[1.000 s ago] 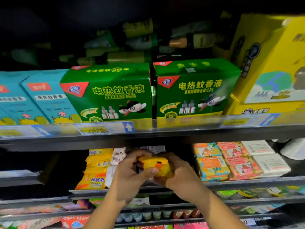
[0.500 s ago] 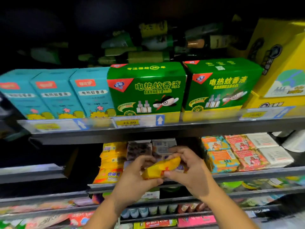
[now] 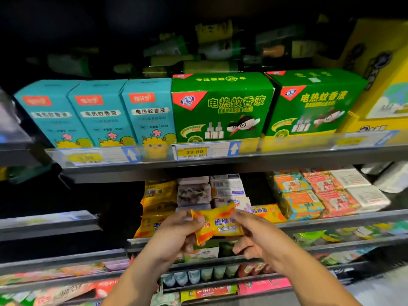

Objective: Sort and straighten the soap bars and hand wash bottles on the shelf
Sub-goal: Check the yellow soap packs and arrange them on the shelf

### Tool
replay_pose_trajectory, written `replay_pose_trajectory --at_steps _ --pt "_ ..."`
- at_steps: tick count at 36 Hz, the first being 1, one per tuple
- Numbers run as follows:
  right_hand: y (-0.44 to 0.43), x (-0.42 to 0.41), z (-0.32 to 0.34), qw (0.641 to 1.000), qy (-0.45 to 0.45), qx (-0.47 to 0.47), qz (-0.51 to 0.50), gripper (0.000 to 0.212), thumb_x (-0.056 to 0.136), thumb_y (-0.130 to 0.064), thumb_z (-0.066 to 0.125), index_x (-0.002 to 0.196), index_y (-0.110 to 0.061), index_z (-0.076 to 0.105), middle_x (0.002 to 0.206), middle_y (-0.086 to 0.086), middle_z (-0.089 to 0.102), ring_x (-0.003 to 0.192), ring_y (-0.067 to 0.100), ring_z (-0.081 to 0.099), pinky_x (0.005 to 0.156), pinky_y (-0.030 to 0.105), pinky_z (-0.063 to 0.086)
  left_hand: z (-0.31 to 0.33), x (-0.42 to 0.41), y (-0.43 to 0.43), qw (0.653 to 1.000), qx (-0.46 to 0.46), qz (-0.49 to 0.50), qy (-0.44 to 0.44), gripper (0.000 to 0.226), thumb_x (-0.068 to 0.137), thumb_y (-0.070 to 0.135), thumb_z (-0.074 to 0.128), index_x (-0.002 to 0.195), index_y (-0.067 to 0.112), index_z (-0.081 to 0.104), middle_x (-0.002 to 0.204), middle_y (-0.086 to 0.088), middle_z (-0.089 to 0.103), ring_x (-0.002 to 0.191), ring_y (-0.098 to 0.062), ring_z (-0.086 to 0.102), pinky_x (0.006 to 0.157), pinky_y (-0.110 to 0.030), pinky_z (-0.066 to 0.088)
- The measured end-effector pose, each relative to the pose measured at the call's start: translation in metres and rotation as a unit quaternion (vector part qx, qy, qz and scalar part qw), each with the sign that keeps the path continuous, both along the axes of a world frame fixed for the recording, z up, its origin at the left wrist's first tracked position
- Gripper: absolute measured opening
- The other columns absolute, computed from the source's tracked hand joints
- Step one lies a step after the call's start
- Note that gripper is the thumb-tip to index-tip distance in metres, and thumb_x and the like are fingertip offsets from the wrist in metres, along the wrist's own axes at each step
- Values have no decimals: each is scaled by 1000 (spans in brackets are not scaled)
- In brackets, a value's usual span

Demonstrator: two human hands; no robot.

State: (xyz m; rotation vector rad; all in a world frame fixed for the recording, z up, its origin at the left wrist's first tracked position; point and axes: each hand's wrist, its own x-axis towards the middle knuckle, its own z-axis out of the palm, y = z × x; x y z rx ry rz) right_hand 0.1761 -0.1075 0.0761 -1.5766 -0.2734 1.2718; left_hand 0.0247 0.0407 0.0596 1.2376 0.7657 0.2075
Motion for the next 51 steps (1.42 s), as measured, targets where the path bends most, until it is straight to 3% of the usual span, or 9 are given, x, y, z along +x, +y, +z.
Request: replay_pose_trajectory --at_steps 7,10,17,24,28,31,34,46,51 --pt "6 4 5 982 170 81 -19 50 95 -56 54 121 -15 64 103 20 72 68 32 70 51 34 58 7 -1 11 954 285 -94 -8 39 87 8 75 96 42 57 100 13 65 82 -18 66 79 -44 54" --pt "12 -1 4 991 72 108 -38 17 93 -16 66 110 -12 69 107 21 71 76 28 72 59 35 61 7 -3 13 932 324 -162 14 39 77 29 82 98 45 54 118 22 63 105 -10 66 89 -42 56" --pt "27 -9 -1 989 -81 122 -20 50 89 0 70 127 -30 56 113 11 71 99 29 72 76 48 61 5 3 9 849 493 -169 85 63 80 53 75 130 50 36 131 20 40 124 2 36 89 5 22" --pt "39 1 -14 978 -144 151 -17 25 100 -5 53 119 -21 55 110 9 63 92 15 66 77 25 57 -4 -15 40 866 480 -63 126 58 84 46 75 130 47 40 121 13 52 118 -7 46 95 -17 37" --pt "29 23 -32 796 -574 7 191 72 91 -76 28 142 -30 50 145 -6 43 140 16 34 116 26 33 -18 -30 65 841 521 56 137 56 73 12 87 124 15 65 107 10 50 117 -21 50 100 -26 36" --pt "30 34 -49 734 -618 -89 267 93 75 -85 -3 158 -45 12 168 -5 -2 154 23 -10 125 41 -2 -37 -37 85 815 549 85 162 56 61 2 92 113 7 70 100 -4 63 108 -38 58 93 -33 41" --pt "32 30 -52 700 -629 -135 310 74 91 -76 10 157 -46 -2 166 -2 -20 152 25 -22 125 46 -4 -51 -42 99 814 547 57 185 53 64 8 92 112 12 71 107 -10 68 109 -36 58 95 -39 43" --pt "30 45 -56 762 -563 -79 311 84 86 -71 51 157 -46 14 161 -20 -16 152 14 -19 126 40 10 -57 -38 103 819 536 17 204 28 78 20 84 105 29 78 131 4 53 128 -21 45 109 -30 34" --pt "7 75 -46 850 -485 30 201 58 92 -53 63 144 -34 48 151 -25 26 140 4 35 116 30 35 -52 -34 98 776 564 -1 282 41 80 25 81 118 35 73 144 3 48 134 -23 36 112 -33 31"
